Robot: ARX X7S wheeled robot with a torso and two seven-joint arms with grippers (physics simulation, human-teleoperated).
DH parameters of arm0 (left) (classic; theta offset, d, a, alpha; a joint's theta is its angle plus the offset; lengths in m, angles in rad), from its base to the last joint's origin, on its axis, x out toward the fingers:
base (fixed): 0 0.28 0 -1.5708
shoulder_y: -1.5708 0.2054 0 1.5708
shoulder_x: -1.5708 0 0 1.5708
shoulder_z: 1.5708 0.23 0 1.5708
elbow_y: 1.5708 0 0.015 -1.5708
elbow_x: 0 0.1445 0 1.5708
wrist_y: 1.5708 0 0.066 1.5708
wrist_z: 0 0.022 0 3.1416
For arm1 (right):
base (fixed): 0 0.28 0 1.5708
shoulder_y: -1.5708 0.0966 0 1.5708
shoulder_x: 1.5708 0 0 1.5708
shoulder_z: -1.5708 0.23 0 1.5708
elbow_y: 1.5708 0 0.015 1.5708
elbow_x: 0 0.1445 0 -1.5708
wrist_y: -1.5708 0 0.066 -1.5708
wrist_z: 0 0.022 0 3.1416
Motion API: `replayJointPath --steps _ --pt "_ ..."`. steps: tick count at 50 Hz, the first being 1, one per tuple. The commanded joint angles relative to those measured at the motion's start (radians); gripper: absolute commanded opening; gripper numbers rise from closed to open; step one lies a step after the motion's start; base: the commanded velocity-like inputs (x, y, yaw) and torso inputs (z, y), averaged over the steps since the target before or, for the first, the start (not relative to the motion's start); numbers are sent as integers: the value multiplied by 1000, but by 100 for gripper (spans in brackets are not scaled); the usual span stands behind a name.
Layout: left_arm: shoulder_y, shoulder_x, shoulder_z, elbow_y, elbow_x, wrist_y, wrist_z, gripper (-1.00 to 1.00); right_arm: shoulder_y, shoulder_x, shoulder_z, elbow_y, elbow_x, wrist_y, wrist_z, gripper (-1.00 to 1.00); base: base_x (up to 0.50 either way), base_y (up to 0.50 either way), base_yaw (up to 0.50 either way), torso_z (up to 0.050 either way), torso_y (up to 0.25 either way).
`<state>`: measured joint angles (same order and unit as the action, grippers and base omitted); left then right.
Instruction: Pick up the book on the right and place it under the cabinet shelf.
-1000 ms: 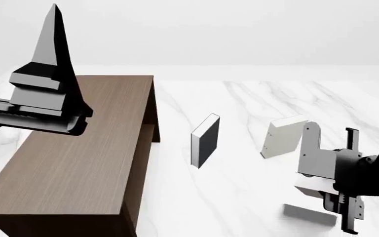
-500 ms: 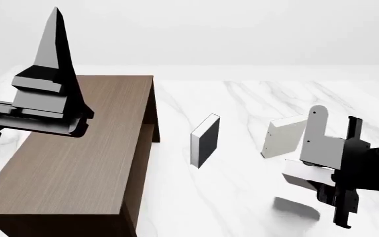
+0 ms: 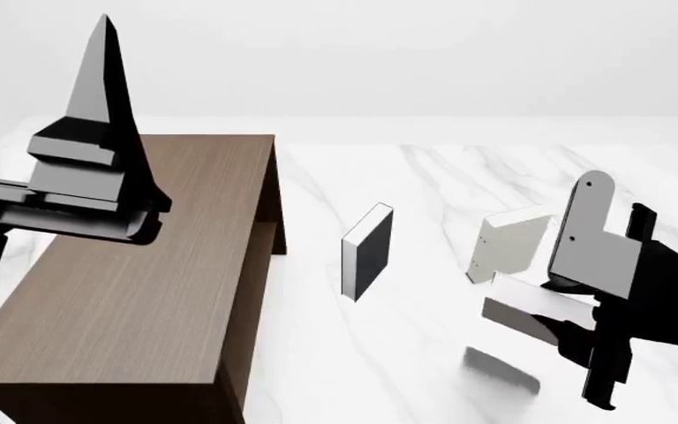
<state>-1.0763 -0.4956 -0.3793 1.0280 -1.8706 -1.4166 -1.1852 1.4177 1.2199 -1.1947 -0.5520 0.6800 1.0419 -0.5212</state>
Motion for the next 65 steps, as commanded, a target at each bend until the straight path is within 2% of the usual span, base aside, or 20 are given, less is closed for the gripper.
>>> replayJointPath --steps 1,35,50,58,65 --pt "-10 2 3 -6 -6 -5 -7 100 -25 31 93 26 89 -93 90 -100 0 0 0 0 0" --pt "-3 11 -7 -1 -9 -16 -1 100 -251 60 227 161 506 -492 287 -100 0 0 0 0 1" --pt "8 34 -39 4 10 -50 25 100 -419 68 229 189 650 -719 346 -100 0 0 0 0 1" --pt "-2 49 -40 4 16 -61 34 100 -538 101 233 161 764 -909 370 -100 0 0 0 0 1" --pt "-16 44 -27 4 -5 -51 15 100 -631 113 219 132 790 -1048 400 -100 0 0 0 0 0"
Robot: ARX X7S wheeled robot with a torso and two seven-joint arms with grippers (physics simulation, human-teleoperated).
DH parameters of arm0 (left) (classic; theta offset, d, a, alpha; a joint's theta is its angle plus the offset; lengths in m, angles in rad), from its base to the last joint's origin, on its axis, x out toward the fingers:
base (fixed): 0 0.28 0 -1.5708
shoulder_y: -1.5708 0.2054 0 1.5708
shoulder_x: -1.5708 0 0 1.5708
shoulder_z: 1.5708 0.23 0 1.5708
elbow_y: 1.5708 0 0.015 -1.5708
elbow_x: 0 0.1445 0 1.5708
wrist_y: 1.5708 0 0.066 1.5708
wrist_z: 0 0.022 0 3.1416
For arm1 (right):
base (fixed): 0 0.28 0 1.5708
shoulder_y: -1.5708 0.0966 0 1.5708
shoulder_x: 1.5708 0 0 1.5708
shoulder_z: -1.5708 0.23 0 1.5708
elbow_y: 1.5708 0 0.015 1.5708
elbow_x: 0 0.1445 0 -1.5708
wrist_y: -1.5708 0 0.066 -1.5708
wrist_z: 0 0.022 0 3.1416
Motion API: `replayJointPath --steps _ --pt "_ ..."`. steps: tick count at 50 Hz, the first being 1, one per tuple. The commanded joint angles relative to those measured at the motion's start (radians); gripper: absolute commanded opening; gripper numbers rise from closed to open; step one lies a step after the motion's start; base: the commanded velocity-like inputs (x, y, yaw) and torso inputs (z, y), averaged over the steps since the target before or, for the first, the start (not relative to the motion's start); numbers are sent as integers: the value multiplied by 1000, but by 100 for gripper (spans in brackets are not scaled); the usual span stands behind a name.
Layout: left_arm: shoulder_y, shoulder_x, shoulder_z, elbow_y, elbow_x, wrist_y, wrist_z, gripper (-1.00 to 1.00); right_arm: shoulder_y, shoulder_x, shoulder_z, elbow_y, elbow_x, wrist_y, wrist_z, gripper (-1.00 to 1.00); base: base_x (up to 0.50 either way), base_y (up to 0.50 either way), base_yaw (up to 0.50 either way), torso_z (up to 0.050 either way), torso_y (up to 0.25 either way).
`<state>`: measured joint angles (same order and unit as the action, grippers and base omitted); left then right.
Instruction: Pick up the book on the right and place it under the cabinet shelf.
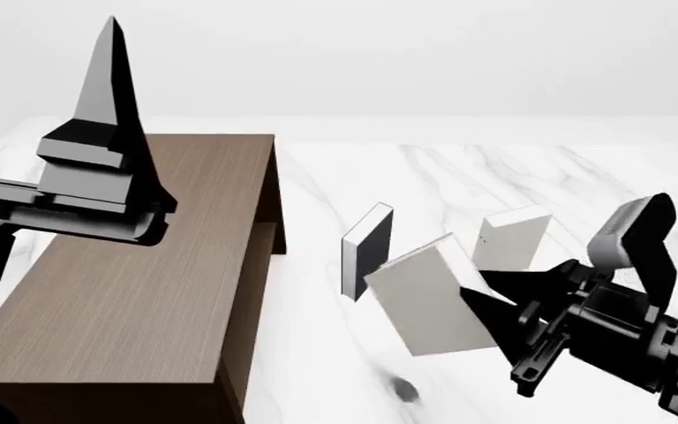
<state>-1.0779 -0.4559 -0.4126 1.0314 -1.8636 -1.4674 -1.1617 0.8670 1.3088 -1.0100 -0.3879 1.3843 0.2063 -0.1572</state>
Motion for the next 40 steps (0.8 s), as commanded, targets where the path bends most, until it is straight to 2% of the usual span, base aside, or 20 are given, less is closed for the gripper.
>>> replayJointPath --steps 1,17,24,40 --pt "-17 4 8 1 -14 0 -11 100 -90 25 36 -34 97 -233 39 -100 0 0 0 0 0" --pt "-7 25 -22 5 -14 -32 -2 100 -181 -49 27 -30 151 -389 109 -100 0 0 0 0 1" --pt "-7 17 -35 2 -23 -37 -5 100 -225 -91 28 -11 245 -444 141 -100 0 0 0 0 1" --pt "10 53 -76 11 54 -88 75 100 -342 -212 -17 -40 291 -522 179 -100 0 0 0 1 1"
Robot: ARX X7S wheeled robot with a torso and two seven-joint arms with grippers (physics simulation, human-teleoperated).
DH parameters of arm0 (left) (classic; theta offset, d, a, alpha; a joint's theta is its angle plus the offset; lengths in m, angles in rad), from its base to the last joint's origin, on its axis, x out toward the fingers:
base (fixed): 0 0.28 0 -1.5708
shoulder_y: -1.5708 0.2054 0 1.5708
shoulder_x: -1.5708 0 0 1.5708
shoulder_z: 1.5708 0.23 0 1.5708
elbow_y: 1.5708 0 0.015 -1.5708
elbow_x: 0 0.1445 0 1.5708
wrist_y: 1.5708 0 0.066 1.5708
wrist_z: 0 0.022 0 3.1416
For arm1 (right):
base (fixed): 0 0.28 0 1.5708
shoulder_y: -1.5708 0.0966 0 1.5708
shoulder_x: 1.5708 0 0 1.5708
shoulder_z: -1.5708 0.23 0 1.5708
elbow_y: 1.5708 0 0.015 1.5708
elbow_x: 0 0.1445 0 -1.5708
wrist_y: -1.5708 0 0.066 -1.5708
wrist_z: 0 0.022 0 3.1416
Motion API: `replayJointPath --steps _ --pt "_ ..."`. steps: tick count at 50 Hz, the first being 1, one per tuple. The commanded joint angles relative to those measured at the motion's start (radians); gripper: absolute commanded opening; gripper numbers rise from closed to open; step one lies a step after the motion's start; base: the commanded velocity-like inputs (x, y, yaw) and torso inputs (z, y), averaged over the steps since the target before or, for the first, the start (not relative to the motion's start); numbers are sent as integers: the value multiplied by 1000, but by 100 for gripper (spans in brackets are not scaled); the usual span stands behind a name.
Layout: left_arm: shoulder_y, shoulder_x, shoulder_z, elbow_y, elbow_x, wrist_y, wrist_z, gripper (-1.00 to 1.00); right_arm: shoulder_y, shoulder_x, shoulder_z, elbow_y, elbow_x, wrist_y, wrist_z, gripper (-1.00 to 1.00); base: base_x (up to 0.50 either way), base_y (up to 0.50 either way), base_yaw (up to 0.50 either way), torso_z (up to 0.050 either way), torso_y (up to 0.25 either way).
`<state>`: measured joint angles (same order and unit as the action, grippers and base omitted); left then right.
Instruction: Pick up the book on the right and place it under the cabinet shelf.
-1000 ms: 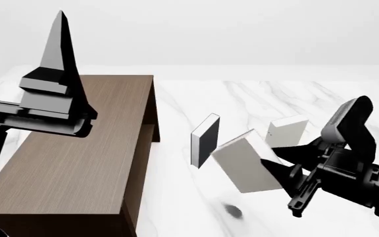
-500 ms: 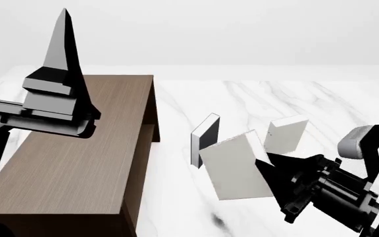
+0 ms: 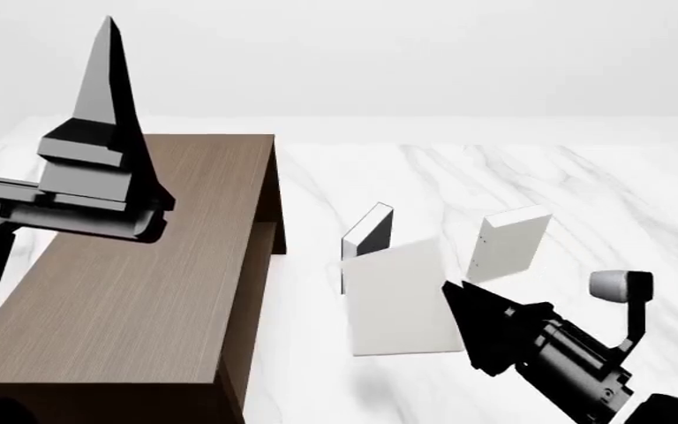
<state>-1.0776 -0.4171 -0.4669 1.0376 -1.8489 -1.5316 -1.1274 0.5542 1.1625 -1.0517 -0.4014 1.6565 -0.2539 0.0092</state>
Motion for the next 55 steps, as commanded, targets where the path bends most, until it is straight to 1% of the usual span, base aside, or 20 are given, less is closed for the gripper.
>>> replayJointPath --steps 1,11,17,23,29,38,55 --pt "10 17 -24 6 43 -26 45 100 -37 -70 22 -33 20 -68 15 -100 0 0 0 0 0" --pt "18 24 -34 9 49 -37 51 100 -103 -91 24 -115 42 -137 25 -100 0 0 0 0 1" --pt "22 25 -39 9 41 -38 44 100 -131 -142 35 -99 90 -188 21 -100 0 0 0 0 2" --pt "22 21 -44 9 32 -38 37 100 -168 -217 26 -18 151 -212 -21 -100 0 0 0 0 0" --pt "23 24 -44 9 27 -38 31 100 -177 -260 18 24 167 -213 -33 -100 0 0 0 0 2" --pt "23 25 -43 9 30 -38 32 100 -164 -303 -4 96 153 -196 6 -100 0 0 0 0 1" --pt "22 27 -41 9 24 -38 27 100 -141 -361 -38 164 120 -153 15 -100 0 0 0 0 1"
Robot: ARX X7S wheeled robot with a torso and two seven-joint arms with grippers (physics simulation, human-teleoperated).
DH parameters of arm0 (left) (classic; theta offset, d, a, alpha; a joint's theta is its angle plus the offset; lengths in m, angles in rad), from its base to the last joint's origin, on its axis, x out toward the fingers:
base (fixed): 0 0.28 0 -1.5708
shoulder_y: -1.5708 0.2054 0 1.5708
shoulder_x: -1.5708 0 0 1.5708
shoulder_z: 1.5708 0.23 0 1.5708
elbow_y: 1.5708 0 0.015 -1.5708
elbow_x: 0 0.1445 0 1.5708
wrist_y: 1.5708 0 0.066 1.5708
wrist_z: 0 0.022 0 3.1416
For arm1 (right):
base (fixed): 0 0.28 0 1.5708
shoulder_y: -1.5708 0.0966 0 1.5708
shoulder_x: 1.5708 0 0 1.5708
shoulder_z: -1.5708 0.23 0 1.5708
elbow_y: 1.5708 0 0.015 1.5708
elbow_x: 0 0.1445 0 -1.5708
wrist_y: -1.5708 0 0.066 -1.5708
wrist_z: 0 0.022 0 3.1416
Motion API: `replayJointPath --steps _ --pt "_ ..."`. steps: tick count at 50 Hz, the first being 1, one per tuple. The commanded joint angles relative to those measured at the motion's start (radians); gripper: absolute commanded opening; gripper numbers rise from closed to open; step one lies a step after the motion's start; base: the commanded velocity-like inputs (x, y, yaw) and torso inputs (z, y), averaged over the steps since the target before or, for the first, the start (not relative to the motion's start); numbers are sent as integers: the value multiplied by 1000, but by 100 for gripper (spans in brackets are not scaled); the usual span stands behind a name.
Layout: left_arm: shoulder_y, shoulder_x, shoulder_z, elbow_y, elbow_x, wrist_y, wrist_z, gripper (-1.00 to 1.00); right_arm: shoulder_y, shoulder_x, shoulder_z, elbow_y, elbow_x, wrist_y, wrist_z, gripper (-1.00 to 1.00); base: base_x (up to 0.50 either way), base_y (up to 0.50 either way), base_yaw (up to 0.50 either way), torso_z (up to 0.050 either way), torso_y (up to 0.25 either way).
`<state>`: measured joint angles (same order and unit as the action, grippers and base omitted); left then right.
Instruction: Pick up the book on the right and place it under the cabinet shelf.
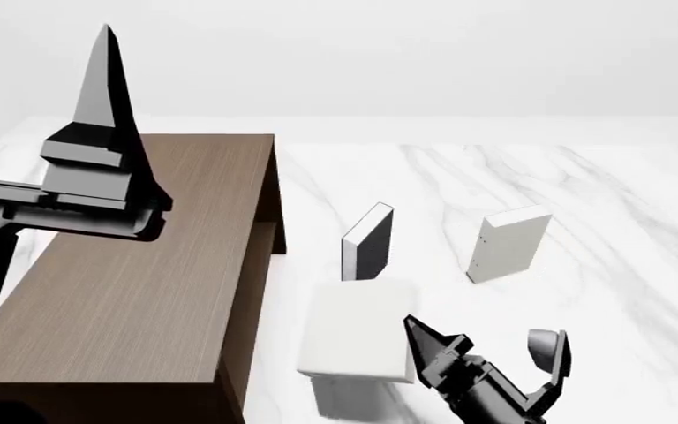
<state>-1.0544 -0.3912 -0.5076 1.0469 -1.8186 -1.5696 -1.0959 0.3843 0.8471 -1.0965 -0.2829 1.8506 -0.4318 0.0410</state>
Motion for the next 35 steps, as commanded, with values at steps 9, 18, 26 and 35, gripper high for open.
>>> replayJointPath --steps 9,18,26,35 --pt "2 3 -5 0 -16 0 -8 100 56 -95 2 115 -59 49 -45 -100 0 0 0 1 1" --pt "1 2 -3 0 -19 0 -8 100 84 -172 -9 181 -56 70 -70 -100 0 0 0 0 1" --pt "1 6 3 0 -9 0 0 100 102 -227 -17 243 -61 79 -90 -100 0 0 0 0 1" --pt "1 10 5 0 0 0 8 100 119 -295 -39 339 -70 99 -113 -100 0 0 0 0 0"
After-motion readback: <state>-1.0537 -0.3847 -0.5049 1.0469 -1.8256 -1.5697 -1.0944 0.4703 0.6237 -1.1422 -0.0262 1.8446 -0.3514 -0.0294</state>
